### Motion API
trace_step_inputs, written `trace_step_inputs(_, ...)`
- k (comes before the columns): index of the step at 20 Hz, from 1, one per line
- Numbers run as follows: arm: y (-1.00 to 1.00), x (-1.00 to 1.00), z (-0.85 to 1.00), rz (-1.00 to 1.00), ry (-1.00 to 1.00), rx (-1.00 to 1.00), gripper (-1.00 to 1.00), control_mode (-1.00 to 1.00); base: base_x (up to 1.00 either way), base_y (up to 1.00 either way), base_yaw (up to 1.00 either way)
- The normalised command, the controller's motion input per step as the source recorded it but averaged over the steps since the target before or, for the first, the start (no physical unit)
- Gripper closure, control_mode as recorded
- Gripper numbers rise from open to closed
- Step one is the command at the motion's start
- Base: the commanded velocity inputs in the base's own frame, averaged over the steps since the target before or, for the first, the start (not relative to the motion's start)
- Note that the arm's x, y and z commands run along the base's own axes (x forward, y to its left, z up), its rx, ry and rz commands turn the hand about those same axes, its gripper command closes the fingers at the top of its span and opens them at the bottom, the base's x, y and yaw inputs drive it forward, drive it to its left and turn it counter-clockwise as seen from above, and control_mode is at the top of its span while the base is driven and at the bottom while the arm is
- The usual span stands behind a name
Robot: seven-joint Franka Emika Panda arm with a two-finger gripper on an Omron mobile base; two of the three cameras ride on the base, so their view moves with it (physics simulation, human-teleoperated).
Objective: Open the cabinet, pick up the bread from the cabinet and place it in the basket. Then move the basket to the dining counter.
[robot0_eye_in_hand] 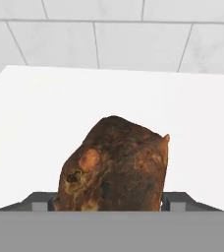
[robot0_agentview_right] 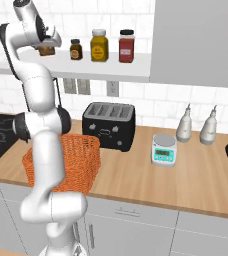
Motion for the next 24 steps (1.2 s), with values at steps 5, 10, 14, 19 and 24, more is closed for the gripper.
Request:
trace_step_inputs(5,-0.39,-1.0,-0.12,0.0,-0.14,0.16,1.0,-1.0,0.0,0.0,0.0)
trace_step_inputs(10,-0.27,-1.0,-0.76,0.01,-0.49,0.21,1.0,-1.0,0.0,0.0,0.0)
trace_step_inputs(14,-0.11,-1.0,-1.0,0.03,-0.62,0.28,1.0,-1.0,0.0,0.0,0.0)
trace_step_inputs(19,-0.36,-1.0,-0.26,0.0,-0.27,0.28,1.0,-1.0,0.0,0.0,0.0)
trace_step_inputs(24,-0.59,-1.0,-0.4,0.0,-0.03,0.08,1.0,-1.0,0.0,0.0,0.0)
